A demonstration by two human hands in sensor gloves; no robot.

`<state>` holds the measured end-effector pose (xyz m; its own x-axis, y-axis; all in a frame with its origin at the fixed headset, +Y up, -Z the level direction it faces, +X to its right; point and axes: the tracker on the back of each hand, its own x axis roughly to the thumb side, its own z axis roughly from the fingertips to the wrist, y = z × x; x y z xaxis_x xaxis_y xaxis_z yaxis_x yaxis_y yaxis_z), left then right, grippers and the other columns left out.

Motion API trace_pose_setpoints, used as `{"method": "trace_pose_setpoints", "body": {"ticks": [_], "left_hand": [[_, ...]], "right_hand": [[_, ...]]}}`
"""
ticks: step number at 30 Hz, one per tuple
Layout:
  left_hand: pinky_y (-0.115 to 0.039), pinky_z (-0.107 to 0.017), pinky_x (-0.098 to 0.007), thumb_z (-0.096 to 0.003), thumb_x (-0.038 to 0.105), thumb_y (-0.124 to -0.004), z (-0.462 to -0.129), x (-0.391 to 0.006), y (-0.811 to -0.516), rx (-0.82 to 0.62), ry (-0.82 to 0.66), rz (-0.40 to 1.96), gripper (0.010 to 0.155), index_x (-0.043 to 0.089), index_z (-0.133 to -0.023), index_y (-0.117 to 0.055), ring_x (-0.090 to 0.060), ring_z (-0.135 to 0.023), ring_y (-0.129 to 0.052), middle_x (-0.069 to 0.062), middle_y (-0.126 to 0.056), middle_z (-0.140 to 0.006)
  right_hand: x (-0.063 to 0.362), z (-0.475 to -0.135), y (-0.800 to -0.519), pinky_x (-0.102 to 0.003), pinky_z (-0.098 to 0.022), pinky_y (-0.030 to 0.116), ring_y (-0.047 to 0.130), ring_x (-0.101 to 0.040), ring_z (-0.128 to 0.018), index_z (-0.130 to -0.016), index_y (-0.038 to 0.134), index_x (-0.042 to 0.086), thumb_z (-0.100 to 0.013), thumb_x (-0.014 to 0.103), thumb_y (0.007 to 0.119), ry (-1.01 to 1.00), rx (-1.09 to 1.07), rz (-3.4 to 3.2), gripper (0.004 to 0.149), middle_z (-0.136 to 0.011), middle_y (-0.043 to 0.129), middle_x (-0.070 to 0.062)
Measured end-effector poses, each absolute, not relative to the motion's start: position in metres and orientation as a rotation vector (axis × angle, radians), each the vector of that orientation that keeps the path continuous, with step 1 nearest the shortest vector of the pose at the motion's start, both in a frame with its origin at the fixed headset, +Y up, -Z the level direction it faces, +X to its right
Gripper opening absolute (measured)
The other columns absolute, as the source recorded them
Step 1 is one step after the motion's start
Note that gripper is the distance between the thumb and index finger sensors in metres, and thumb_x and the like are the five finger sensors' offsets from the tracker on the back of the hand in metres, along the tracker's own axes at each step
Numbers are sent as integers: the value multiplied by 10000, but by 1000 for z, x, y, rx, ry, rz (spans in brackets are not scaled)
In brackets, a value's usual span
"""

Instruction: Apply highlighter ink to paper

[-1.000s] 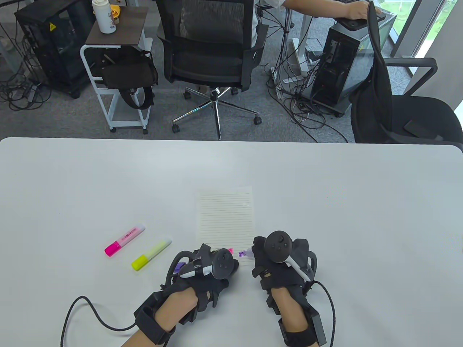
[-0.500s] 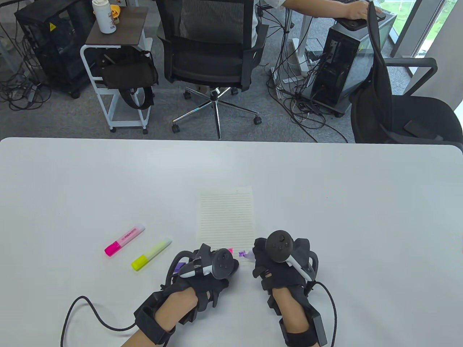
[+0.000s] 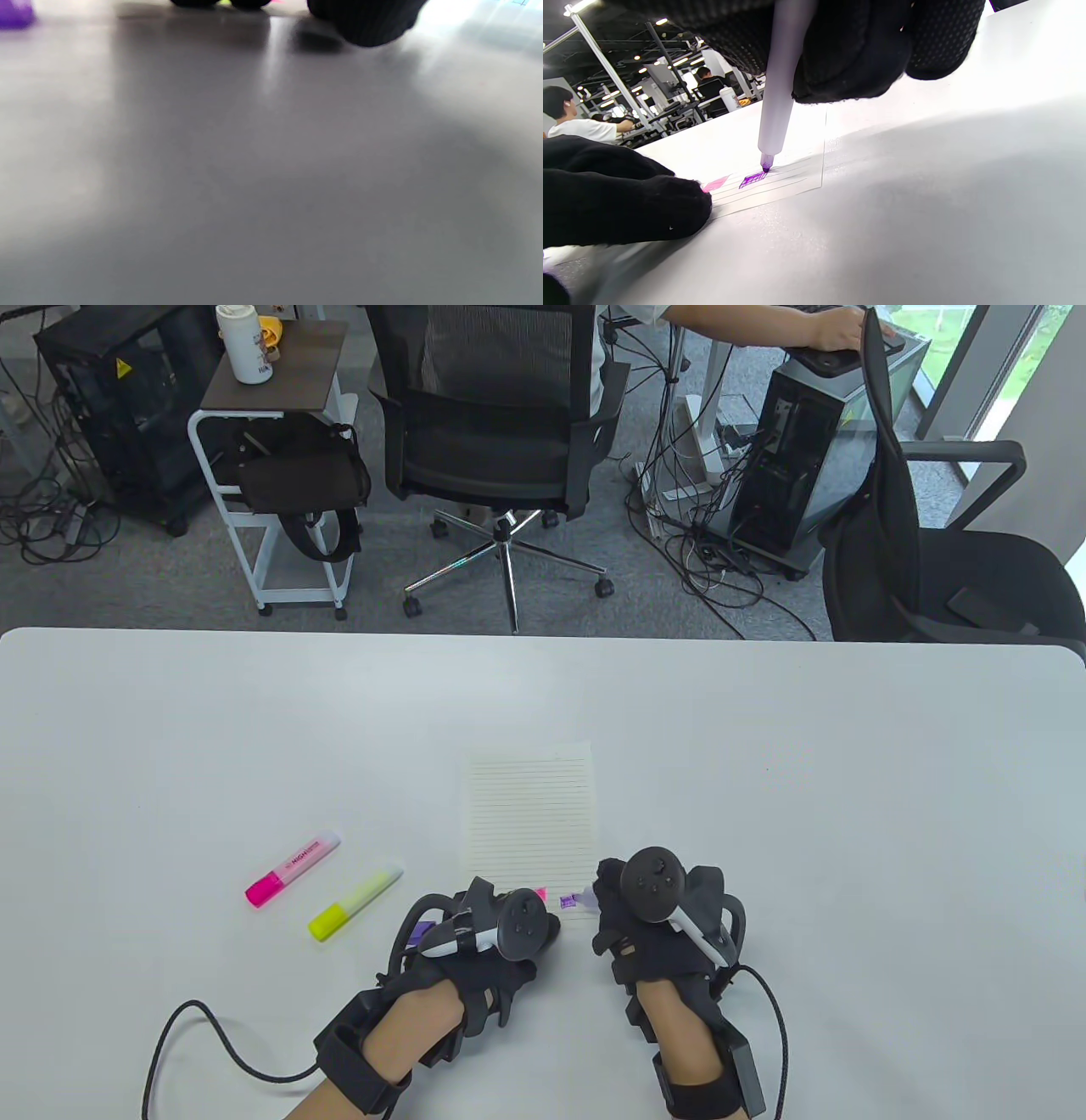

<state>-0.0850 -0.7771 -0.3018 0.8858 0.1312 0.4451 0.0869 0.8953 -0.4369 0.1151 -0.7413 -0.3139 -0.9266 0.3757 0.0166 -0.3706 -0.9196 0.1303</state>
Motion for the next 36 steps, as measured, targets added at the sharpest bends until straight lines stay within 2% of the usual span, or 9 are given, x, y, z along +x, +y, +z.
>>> {"method": "trace_pose_setpoints", "body": {"ticks": [3,10,36], "left_hand": [[-367,-745,-640,-471,484,-686,-302,-85,-777,-466,-487,25,645,442,-1062,-430,-338,-984,-442,-4,-308,-1113],[-367,-745,-639,-471,484,-685,-302,-85,-777,-466,-487,24,646,442,-1062,-428,-340,-984,-440,-6,-308,-1113],[-365,-746,-639,-470,485,-685,-301,-85,-777,-465,-488,23,648,442,-1062,-424,-340,-985,-436,-5,-302,-1113]], "right_hand": [[116,-313,-739,-572,-625,713,930,-290,-450,-951,768,213,-620,351,773,235,58,2736,358,-755,914,-116],[107,-312,-742,-571,-625,711,929,-288,-459,-958,759,212,-626,355,766,223,116,2724,362,-763,909,-112],[109,-311,-737,-568,-636,708,937,-298,-487,-957,768,233,-615,357,784,196,47,2798,365,-786,915,-98]]}}
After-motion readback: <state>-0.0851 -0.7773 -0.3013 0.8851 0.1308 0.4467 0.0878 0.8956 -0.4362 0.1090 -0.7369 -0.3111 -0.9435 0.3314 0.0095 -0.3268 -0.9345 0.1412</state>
